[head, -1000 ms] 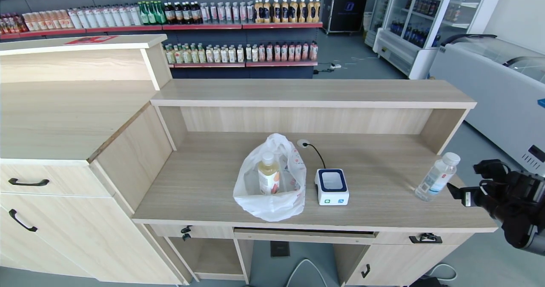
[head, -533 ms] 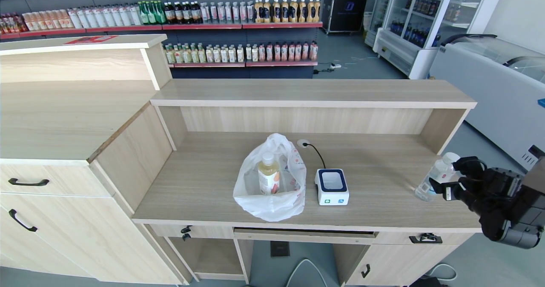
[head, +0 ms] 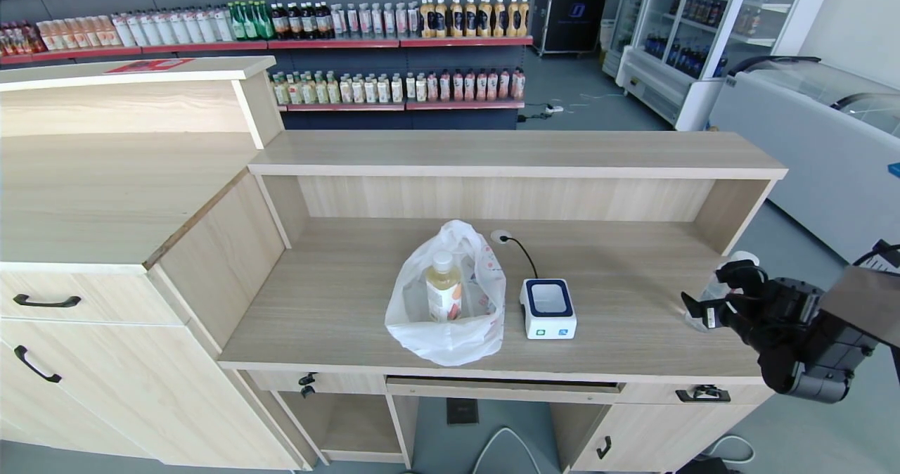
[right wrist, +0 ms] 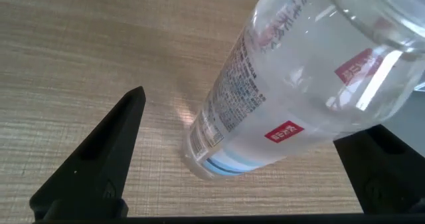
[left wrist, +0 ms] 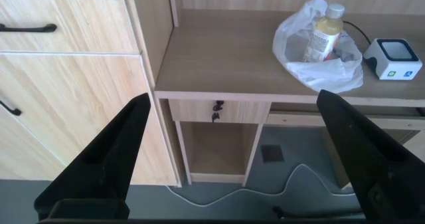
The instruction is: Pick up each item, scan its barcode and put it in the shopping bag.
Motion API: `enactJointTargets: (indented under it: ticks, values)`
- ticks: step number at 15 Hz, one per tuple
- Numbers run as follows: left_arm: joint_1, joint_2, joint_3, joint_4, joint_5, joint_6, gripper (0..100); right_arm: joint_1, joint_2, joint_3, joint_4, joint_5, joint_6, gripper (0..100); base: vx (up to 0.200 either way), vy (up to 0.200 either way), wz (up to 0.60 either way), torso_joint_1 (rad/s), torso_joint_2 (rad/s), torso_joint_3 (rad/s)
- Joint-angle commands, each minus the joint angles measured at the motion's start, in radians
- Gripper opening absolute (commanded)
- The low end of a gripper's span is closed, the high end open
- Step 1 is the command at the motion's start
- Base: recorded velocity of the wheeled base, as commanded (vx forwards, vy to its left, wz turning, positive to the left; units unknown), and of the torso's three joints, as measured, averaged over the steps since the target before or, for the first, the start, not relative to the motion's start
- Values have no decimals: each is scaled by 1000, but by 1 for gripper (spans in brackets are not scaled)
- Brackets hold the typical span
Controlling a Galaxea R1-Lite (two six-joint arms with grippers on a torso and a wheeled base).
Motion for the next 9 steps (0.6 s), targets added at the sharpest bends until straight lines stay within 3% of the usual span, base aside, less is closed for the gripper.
enactJointTargets:
  ticks: [1,9]
  values:
    - [0,0,0,0,0,-1,100,15,36,-37,1,0,-1,100,0,0,0,0,0,0]
    - [0,0,0,0,0,-1,100,29,45,-110,39,3,7,100,0,0,0,0,0,0]
